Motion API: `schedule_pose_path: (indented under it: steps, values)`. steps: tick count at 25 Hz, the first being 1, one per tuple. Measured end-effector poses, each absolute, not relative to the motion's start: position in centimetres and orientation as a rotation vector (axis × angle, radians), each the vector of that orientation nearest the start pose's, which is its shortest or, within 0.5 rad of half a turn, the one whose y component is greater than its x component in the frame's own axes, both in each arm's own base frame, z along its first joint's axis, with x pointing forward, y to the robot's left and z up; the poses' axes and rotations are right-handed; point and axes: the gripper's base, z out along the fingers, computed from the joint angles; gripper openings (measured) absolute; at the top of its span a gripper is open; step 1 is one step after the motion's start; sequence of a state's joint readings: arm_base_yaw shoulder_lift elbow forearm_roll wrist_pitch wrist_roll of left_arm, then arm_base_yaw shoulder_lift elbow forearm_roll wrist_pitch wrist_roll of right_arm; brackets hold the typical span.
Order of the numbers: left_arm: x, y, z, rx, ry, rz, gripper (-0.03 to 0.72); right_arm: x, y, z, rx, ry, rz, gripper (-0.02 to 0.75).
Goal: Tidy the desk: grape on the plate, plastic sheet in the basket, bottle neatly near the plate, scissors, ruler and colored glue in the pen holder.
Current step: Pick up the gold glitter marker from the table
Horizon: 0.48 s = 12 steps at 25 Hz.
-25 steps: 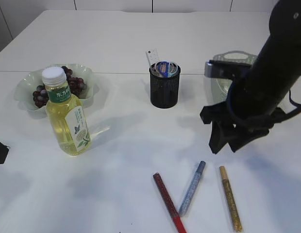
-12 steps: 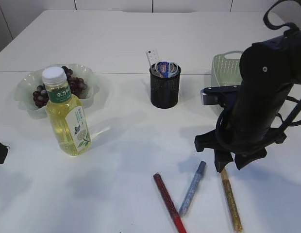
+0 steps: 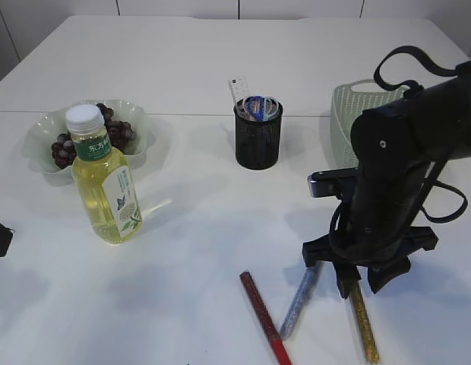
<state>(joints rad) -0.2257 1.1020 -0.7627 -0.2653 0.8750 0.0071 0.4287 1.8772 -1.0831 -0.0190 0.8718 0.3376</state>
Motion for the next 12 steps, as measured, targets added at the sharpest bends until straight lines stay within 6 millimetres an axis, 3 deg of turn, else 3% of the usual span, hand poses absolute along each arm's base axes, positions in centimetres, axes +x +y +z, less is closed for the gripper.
schedule_pose_path:
  steps: [12]
  values:
    - [18.6,-6.1,27.1,0.146,2.698,-0.393,0.461,30.2,13.6,12.5,-0.164,3.146,-0.029,0.351]
